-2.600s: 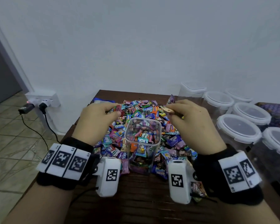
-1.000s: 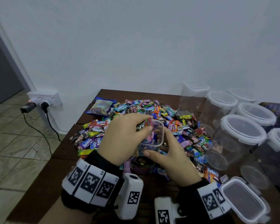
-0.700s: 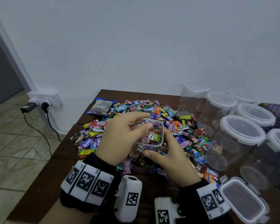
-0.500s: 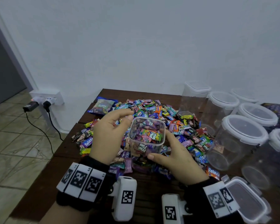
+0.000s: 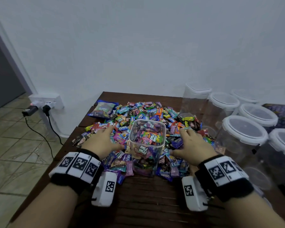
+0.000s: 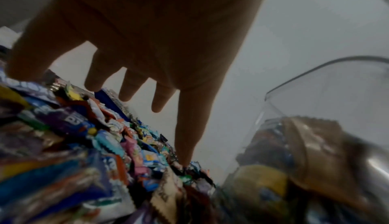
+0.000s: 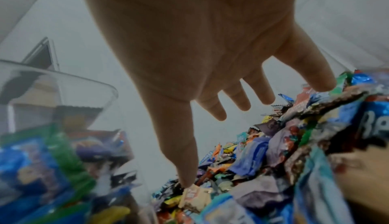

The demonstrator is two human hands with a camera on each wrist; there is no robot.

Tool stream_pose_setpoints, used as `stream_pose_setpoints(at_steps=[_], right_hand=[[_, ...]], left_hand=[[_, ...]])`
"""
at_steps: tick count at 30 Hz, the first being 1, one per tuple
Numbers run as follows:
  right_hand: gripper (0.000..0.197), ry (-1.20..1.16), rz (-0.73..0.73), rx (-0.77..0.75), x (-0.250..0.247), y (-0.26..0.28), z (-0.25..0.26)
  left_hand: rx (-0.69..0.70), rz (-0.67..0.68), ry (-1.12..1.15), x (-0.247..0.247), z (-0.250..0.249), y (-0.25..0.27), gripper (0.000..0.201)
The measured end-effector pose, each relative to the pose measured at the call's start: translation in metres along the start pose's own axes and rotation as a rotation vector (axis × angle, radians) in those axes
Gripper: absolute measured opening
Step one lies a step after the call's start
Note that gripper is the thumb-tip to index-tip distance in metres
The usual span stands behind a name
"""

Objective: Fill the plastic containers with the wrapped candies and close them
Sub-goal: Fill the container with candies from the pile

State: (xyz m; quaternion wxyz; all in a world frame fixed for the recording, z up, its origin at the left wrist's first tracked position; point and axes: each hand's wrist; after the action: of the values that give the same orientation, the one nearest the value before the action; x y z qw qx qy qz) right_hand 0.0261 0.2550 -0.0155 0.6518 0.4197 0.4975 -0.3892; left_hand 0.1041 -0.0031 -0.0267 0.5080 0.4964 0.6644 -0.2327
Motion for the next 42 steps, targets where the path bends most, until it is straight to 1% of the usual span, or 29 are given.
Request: stream_pose_setpoints(at_steps=[3, 5, 7, 10, 11, 13, 15, 18, 21, 22, 24, 25, 26, 29, 35, 39, 42], right_hand=[[0.098, 0.042, 0.082, 0.038, 0.002, -0.012, -0.004], [0.108, 0.065, 0.142, 0.046, 0.005, -0.018, -0.005], [0.110, 0.084, 0.186, 0.035, 0.006, -0.023, -0.005], [0.103, 0.087, 0.216, 0.010, 0.006, -0.029, -0.004], [0.101, 0.095, 0.216, 0.003, 0.006, -0.031, -0.003], [0.096, 0.117, 0.201, -0.013, 0.008, -0.033, -0.001], [0.085, 0.145, 0.173, -0.038, 0.010, -0.033, -0.001], [0.064, 0.206, 0.125, -0.072, 0.014, -0.033, -0.002], [0.051, 0.222, 0.086, -0.083, 0.016, -0.033, -0.002], [0.047, 0.217, 0.068, -0.086, 0.016, -0.033, -0.002], [0.040, 0.202, 0.027, -0.091, 0.015, -0.033, -0.002], [0.036, 0.198, 0.011, -0.092, 0.014, -0.034, -0.003], [0.034, 0.199, 0.003, -0.091, 0.013, -0.034, -0.003], [0.030, 0.211, -0.006, -0.088, 0.010, -0.034, -0.003], [0.022, 0.162, -0.068, -0.087, 0.005, -0.031, -0.005], [0.023, 0.084, -0.110, -0.084, -0.002, -0.028, -0.005], [0.025, 0.004, -0.188, -0.092, -0.012, -0.019, -0.001]], left_hand=[[-0.053, 0.160, -0.089, 0.000, 0.000, -0.007, 0.111], [-0.055, 0.244, -0.106, -0.002, -0.003, -0.009, 0.116], [-0.023, 0.290, -0.141, -0.003, -0.008, -0.011, 0.116], [0.015, 0.312, -0.238, -0.002, -0.015, -0.010, 0.109], [0.028, 0.311, -0.271, 0.000, -0.017, -0.010, 0.103], [0.052, 0.316, -0.305, 0.001, -0.021, -0.010, 0.084], [0.066, 0.324, -0.328, 0.002, -0.024, -0.009, 0.071], [0.083, 0.285, -0.401, 0.001, -0.028, -0.008, 0.048], [0.094, 0.233, -0.449, 0.003, -0.028, -0.010, 0.019], [0.095, 0.204, -0.457, 0.004, -0.027, -0.012, 0.015], [0.091, 0.151, -0.465, 0.004, -0.026, -0.013, 0.015], [0.094, 0.133, -0.465, 0.004, -0.026, -0.014, 0.011], [0.099, 0.126, -0.453, 0.003, -0.025, -0.015, 0.011], [0.094, 0.101, -0.402, 0.003, -0.021, -0.017, 0.022], [0.085, -0.038, -0.291, 0.001, -0.015, -0.020, 0.016], [0.104, -0.106, -0.252, -0.002, -0.014, -0.017, 0.019], [0.135, -0.180, -0.201, -0.004, -0.015, -0.012, 0.018]])
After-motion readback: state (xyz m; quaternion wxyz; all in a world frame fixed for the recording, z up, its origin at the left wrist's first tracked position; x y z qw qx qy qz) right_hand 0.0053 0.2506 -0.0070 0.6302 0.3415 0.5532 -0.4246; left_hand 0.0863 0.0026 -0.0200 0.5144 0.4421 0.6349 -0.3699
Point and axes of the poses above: each hand's wrist, its own y-axis away from the middle knuckle, its own x-axis out of the palm, z = x × y, and after that the axes turned 3 degrees about -z, right-handed
